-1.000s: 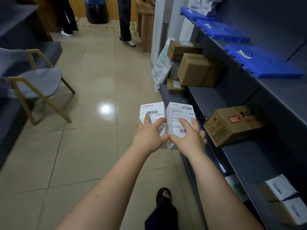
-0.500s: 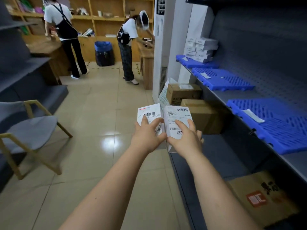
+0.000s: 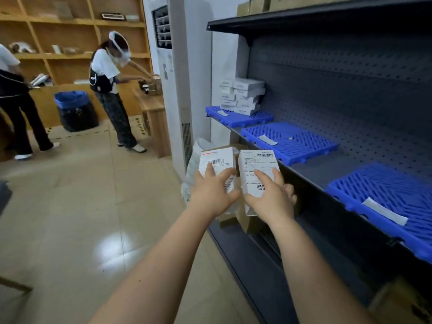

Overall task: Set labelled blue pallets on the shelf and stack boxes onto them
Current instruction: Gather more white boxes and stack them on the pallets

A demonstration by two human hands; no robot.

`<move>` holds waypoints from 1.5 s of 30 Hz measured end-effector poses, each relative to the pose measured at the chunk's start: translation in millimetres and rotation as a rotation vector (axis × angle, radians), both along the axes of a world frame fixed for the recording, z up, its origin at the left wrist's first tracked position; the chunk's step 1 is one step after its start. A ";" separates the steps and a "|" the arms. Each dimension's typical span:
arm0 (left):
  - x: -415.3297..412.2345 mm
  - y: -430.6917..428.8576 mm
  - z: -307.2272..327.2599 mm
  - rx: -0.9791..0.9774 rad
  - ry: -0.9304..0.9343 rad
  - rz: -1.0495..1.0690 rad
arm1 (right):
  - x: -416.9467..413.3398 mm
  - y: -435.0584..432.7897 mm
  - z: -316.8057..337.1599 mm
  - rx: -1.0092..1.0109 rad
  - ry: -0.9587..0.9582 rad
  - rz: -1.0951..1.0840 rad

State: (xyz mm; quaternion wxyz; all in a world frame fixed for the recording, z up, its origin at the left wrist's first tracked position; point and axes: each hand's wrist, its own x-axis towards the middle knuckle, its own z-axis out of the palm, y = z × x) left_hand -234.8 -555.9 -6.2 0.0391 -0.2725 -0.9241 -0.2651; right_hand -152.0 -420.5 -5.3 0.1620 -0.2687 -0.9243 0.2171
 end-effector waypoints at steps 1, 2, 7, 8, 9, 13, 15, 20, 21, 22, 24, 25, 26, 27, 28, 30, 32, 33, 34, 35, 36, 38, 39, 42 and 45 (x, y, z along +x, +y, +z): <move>-15.3 5.0 5.7 -0.011 0.013 -0.038 | -10.3 3.9 4.6 0.005 0.007 -0.040; -30.1 11.0 11.7 -0.022 0.023 -0.075 | -19.1 8.5 8.6 0.014 0.017 -0.084; -78.8 59.9 42.5 -0.077 0.030 -0.252 | -36.4 36.3 25.9 0.053 0.046 -0.269; -83.5 72.4 47.4 -0.087 0.034 -0.289 | -34.9 43.1 29.6 0.055 0.042 -0.306; -86.9 85.5 51.8 -0.089 0.042 -0.328 | -32.0 50.4 34.0 0.057 0.040 -0.344; -86.7 140.6 61.2 -0.040 0.053 -0.469 | -9.0 82.9 49.8 0.094 0.028 -0.492; -77.6 169.2 62.4 -0.020 0.053 -0.533 | 6.6 100.8 56.2 0.103 0.024 -0.554; -39.5 238.4 60.6 -0.008 0.035 -0.688 | 50.0 150.2 61.2 0.097 0.036 -0.682; -31.2 251.1 59.9 -0.009 0.037 -0.713 | 58.7 159.5 60.6 0.091 0.045 -0.699; -22.4 263.3 59.4 -0.012 0.038 -0.736 | 67.5 168.2 59.6 0.087 0.047 -0.714; -5.5 286.9 59.3 -0.025 0.047 -0.776 | 84.3 185.4 59.1 0.075 0.048 -0.740; 2.6 298.0 59.7 -0.034 0.053 -0.797 | 92.4 193.8 59.7 0.060 0.056 -0.756; 10.3 308.4 59.9 -0.043 0.057 -0.819 | 100.8 202.0 60.2 0.042 0.067 -0.777; 17.3 318.7 59.7 -0.049 0.060 -0.840 | 108.9 210.2 60.5 0.027 0.077 -0.798; 23.9 328.9 59.1 -0.053 0.063 -0.858 | 116.8 218.0 60.5 0.018 0.084 -0.818; 35.2 347.7 55.4 -0.060 0.068 -0.885 | 130.8 232.0 57.7 0.027 0.075 -0.845; 44.6 365.3 49.7 -0.071 0.063 -0.901 | 142.6 244.6 53.4 0.031 0.058 -0.862; 48.5 373.0 46.2 -0.075 0.066 -0.909 | 147.4 250.5 51.2 0.023 0.051 -0.870; 52.1 379.5 42.9 -0.073 0.075 -0.918 | 151.5 255.7 49.0 0.011 0.046 -0.877; 55.1 385.2 39.7 -0.065 0.083 -0.928 | 155.2 260.4 47.0 -0.001 0.041 -0.884; 57.4 390.1 37.3 -0.051 0.087 -0.936 | 158.5 264.7 44.9 -0.008 0.040 -0.888; 59.8 397.4 33.7 -0.024 0.089 -0.942 | 163.4 271.3 41.9 -0.003 0.042 -0.887; 60.2 400.3 32.2 -0.019 0.093 -0.940 | 165.1 274.3 40.6 0.001 0.046 -0.885; 60.3 407.7 27.5 -0.030 0.102 -0.934 | 168.4 282.9 38.4 -0.011 0.046 -0.887; 60.2 412.7 23.1 -0.036 0.086 -0.932 | 168.2 288.7 37.0 -0.023 0.037 -0.893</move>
